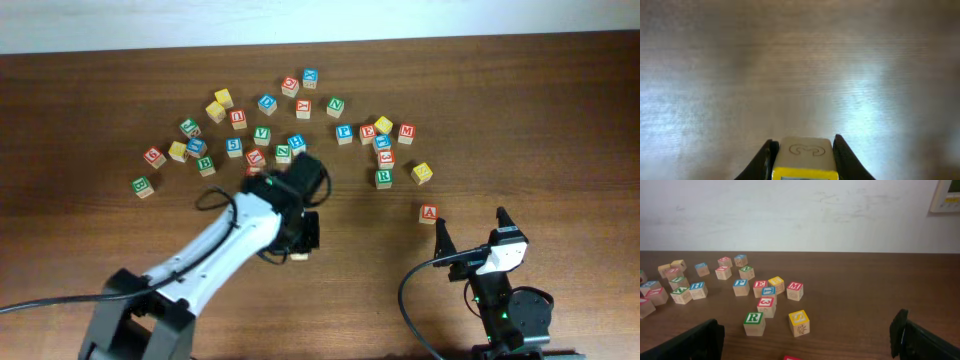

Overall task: Spell out CVPR
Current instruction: 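Carry the yellow C block forward and set it down on open table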

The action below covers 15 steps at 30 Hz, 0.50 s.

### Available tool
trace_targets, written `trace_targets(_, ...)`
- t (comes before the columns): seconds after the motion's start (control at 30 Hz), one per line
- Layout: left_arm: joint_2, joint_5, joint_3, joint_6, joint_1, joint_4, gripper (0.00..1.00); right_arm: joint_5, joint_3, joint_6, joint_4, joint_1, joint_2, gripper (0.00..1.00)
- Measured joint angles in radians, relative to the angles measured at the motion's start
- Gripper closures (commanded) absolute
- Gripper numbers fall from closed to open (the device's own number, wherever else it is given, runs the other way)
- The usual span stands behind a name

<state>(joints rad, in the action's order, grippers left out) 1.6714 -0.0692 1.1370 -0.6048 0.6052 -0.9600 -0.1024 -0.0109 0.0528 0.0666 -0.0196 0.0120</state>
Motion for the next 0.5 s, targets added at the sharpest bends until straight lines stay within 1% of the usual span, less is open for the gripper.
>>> trace_targets(0.07, 0.001, 0.042, -0.057, -0.033, 0.026, 0.071, 0.81, 0.000, 0.000, 0.000, 0.000, 0.000, 0.000, 0.02)
trace_targets(0.1, 0.001, 0.063, -0.101, -0.046, 0.038, 0.142, 0.82, 0.000, 0.000, 0.000, 0.000, 0.000, 0.000, 0.02)
trace_targets(0.2, 0.003, 0.094, -0.185, -0.063, 0.044, 0.237, 0.81, 0.000, 0.000, 0.000, 0.000, 0.000, 0.000, 0.02)
trace_targets(0.37, 0.003, 0.182, -0.217, -0.071, 0.043, 0.283, 0.78, 0.000, 0.000, -0.001, 0.000, 0.000, 0.000, 0.02)
trace_targets(0.5, 0.003, 0.198, -0.217, -0.073, 0.043, 0.293, 0.77, 0.000, 0.000, 0.000, 0.000, 0.000, 0.000, 0.02)
